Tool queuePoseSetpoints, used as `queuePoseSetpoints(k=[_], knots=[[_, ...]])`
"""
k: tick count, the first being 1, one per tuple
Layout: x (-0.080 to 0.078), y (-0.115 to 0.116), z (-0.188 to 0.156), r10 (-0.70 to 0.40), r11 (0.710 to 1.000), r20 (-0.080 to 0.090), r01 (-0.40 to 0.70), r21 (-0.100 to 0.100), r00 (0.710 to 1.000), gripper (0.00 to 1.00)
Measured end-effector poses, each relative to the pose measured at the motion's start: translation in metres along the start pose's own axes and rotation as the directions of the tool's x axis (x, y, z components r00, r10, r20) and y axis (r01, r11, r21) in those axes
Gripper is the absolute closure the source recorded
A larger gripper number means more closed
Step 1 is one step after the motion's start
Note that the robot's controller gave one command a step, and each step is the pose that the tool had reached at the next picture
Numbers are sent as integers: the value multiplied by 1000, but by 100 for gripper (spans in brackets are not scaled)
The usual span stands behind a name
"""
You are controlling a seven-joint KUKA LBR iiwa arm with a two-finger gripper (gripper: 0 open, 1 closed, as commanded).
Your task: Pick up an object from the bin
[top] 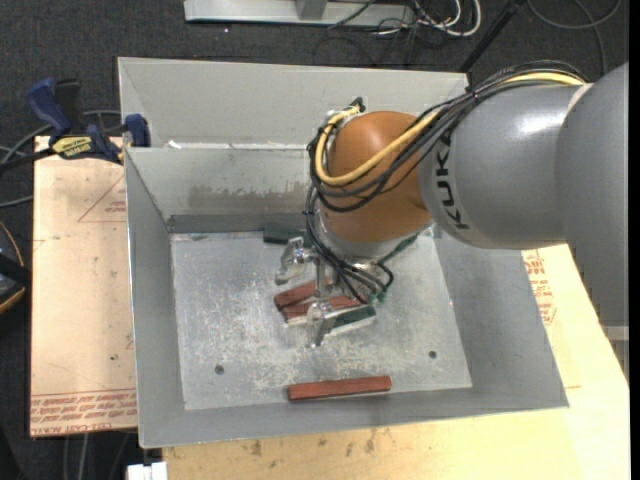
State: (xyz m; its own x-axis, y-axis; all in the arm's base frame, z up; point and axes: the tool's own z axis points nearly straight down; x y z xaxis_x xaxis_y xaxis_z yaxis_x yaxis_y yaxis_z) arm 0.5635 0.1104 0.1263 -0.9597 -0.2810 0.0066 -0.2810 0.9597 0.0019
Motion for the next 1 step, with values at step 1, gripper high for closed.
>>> queuePoseSetpoints(k=[1], knots=[[-1, 10, 23, -143, 990, 12, 143, 4, 990, 0]])
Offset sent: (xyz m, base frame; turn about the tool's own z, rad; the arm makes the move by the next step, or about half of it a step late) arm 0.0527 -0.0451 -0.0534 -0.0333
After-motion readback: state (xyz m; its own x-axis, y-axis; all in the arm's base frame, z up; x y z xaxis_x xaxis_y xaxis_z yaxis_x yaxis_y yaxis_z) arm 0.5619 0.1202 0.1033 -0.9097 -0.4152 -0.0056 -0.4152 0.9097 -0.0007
